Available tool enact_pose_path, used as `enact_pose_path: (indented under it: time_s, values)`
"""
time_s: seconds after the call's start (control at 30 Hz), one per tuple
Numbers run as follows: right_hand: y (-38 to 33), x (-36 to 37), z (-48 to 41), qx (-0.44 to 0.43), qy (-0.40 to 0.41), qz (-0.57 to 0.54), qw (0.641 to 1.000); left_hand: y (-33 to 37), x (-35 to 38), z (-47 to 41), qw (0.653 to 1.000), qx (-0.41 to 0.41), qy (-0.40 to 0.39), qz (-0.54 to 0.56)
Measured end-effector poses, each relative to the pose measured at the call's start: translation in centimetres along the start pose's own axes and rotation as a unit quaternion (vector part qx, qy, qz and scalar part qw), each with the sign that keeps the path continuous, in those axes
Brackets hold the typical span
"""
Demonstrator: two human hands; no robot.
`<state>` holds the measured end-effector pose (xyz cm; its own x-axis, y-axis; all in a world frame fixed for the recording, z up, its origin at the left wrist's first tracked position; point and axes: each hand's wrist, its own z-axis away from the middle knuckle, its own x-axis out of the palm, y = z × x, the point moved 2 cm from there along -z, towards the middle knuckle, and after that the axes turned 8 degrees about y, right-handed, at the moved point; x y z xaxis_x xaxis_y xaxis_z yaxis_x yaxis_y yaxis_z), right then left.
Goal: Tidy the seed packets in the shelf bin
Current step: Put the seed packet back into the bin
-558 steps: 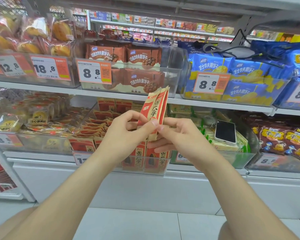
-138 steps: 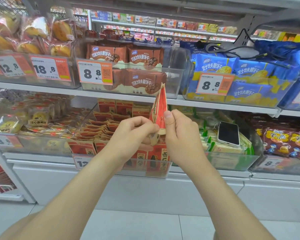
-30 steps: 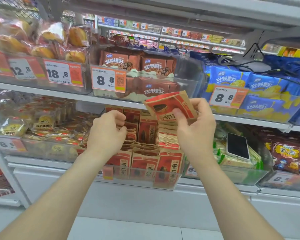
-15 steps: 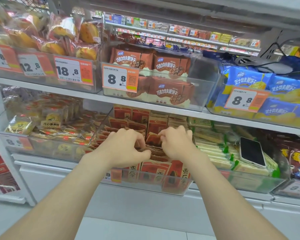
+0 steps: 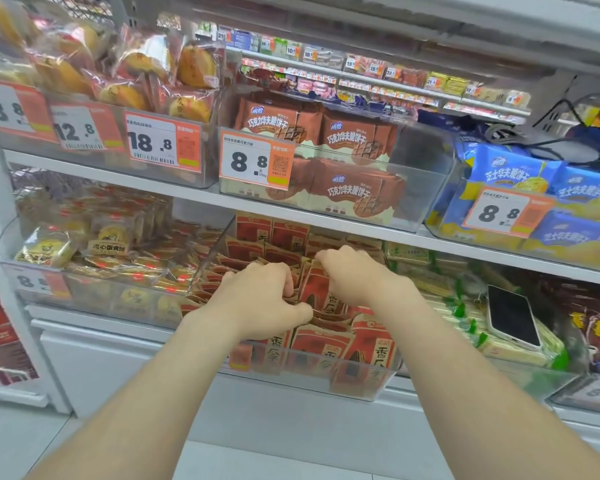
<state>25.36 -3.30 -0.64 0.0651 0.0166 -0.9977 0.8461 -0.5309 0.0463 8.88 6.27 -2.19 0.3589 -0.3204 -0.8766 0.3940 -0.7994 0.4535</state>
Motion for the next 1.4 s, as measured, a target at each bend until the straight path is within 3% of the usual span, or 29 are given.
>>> enact_pose_path:
  time_s: [0.13, 0.3, 0.57, 0.67, 0.77, 0.83, 0.97, 1.13, 1.27, 1.4]
  values:
    - [-0.9, 0.7, -0.3, -0.001, -0.012, 0.022, 1.0, 0.0, 0.2, -0.1, 1.0, 0.002, 0.003, 0.001]
    - [-1.0, 0.4, -0.5, -0.023, 0.037, 0.049, 0.998, -0.1, 0.2, -0.3, 1.0, 0.008, -0.003, -0.001]
    - [-1.5, 0.3, 0.4, 0.037, -0.063, -0.083, 0.994, 0.2, 0.4, -0.6, 1.0, 0.015, 0.009, -0.021]
    - [-1.3, 1.0, 0.1, 0.058, 0.011, -0.114, 0.992, 0.5, 0.8, -1.2, 0.998, 0.041, 0.018, -0.032]
    - [-0.2, 1.5, 0.2, 0.127, 0.112, -0.166, 0.971, 0.8, 1.4, -1.8, 0.995, 0.067, -0.025, -0.063]
    - [0.2, 1.5, 0.3, 0.149, 0.138, -0.181, 0.962, 0.9, 1.7, -2.0, 0.991, 0.08, -0.062, -0.092]
    - [-0.2, 1.4, -0.1, 0.134, 0.148, -0.076, 0.977, 1.1, 2.0, -2.3, 0.983, 0.077, -0.106, -0.129]
    - [-1.6, 0.3, -0.3, 0.085, 0.137, 0.065, 0.985, 1.5, 1.9, -2.1, 0.986, 0.088, -0.09, -0.108]
    - [-2.3, -0.9, 0.8, 0.039, 0.14, 0.089, 0.985, 1.2, 1.4, -1.8, 0.995, 0.078, -0.058, -0.028]
    - [-2.3, -1.2, 2.8, 0.02, 0.187, 0.091, 0.978, 1.6, 0.7, -1.2, 0.998, 0.062, -0.019, -0.015]
